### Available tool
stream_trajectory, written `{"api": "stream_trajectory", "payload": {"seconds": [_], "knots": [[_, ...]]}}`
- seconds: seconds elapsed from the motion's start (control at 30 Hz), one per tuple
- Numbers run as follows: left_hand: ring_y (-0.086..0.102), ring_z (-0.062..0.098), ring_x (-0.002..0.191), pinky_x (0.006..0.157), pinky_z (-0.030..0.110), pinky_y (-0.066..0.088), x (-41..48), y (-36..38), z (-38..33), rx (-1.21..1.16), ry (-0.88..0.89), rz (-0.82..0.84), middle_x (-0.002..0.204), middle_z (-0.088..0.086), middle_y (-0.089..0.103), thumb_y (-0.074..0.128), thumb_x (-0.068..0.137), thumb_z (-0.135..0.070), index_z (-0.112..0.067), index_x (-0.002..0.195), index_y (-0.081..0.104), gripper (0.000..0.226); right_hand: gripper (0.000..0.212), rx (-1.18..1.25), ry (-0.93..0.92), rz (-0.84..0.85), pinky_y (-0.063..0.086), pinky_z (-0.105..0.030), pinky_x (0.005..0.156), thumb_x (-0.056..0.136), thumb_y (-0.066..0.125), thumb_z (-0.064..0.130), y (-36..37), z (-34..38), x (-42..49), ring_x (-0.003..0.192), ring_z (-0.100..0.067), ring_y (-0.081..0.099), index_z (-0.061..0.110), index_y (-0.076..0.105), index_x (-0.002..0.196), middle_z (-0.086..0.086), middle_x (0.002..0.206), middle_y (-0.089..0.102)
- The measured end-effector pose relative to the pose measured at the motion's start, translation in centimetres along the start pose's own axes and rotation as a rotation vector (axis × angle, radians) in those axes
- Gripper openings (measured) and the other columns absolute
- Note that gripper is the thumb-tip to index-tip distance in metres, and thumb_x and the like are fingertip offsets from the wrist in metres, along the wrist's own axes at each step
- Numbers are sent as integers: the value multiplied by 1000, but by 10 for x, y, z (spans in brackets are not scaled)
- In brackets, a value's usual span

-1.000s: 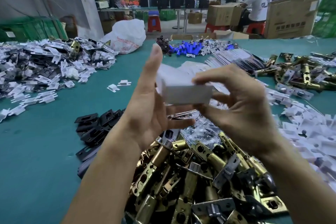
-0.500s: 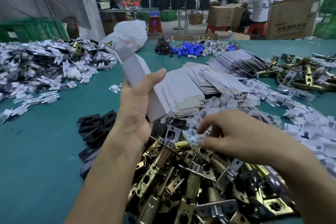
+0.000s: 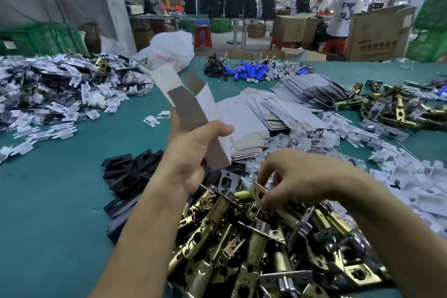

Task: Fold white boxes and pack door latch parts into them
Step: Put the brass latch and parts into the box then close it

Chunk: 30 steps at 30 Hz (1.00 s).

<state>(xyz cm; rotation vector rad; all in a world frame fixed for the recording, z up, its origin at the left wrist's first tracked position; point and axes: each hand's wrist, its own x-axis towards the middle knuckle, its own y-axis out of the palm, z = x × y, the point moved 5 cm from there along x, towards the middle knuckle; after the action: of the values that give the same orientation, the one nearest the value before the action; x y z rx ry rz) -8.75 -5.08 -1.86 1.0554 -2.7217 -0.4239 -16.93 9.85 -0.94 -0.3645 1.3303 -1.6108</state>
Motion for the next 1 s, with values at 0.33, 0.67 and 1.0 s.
{"api": "stream_trajectory", "payload": {"seconds": [0.33,0.67,1.0], "knots": [[66,13,72,62,28,56,-4,13,20,337,-83,346,77,-3,70,76,48,-18,-28,87,72,40,32,1080,-365,-483,55,-21,62,70,67,19,-63,-33,-37,70,-11,65,13,67,101,1,77,72],[66,12,73,59,25,55,-9,17,20,327,-39,466,79,-3,68,75,44,-34,-18,98,68,57,43,832,-817,-875,59,-44,80,86,66,-10,-87,24,-28,88,-31,72,7,48,121,-17,92,71],[61,40,84,59,42,55,-6,16,16,154,-32,409,100,35,61,72,48,-31,-4,112,63,70,33,611,-781,-911,56,-37,66,83,74,0,-76,42,-12,81,-20,70,13,62,111,-6,92,73]]}}
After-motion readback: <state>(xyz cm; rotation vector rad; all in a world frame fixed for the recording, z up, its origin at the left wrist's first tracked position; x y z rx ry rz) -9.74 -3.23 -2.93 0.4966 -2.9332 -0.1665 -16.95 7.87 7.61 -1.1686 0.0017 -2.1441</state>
